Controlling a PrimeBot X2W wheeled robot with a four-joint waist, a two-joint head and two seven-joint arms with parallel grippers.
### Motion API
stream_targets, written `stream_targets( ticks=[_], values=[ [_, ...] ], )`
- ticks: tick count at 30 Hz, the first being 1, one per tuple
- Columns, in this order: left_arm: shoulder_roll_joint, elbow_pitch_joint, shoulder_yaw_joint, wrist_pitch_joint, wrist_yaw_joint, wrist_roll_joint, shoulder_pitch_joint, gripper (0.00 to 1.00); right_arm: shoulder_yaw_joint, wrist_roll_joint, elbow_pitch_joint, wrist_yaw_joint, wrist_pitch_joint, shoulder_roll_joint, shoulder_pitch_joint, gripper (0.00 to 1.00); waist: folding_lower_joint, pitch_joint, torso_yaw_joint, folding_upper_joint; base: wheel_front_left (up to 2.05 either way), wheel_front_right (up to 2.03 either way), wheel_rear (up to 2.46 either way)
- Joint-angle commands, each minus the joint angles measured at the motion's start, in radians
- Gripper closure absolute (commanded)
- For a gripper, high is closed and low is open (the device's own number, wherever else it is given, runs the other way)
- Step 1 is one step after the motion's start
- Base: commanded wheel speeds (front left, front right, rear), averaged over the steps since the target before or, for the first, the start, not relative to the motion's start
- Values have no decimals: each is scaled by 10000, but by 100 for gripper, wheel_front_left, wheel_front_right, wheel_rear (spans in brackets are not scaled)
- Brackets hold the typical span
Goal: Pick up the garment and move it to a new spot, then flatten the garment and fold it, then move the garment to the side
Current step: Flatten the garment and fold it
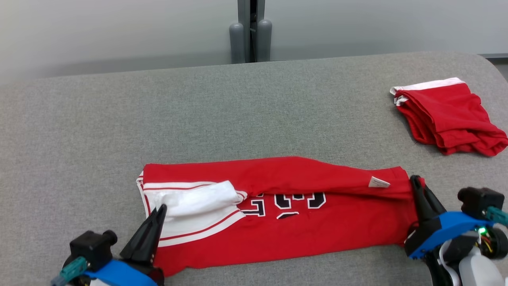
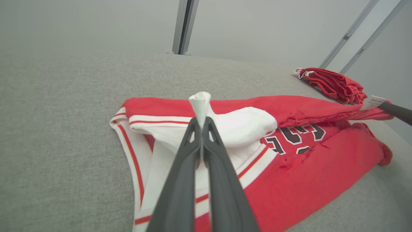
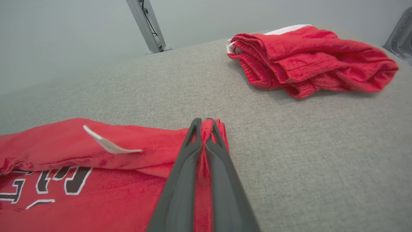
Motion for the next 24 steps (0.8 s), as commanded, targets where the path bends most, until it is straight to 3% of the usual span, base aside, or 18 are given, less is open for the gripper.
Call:
stream_targets(
  ticks=[1, 9, 17, 24],
  values=[
    [-79, 122, 47, -180, -35, -139, 155, 0, -108, 6, -27, 1, -131, 71, 274, 0, 2, -40, -4, -1, 0, 0, 0],
    [-865, 158, 1479, -910, 177, -550, 1041, 0, -909, -107, -62, 1, -621, 324, 943, 0, 2, -168, 87, -1, 0, 0, 0],
    [-1749, -189, 3054, -929, 1063, 1165, 811, 0, -1055, -1039, 344, 1, -775, 391, 671, 0, 2, -154, 323, -1, 0, 0, 0],
    [-2236, 56, 3658, -931, 1209, 1763, 887, 0, -1065, -1474, 1575, 1, -1040, 437, 466, 0, 2, -69, 563, -1, 0, 0, 0]
  ],
)
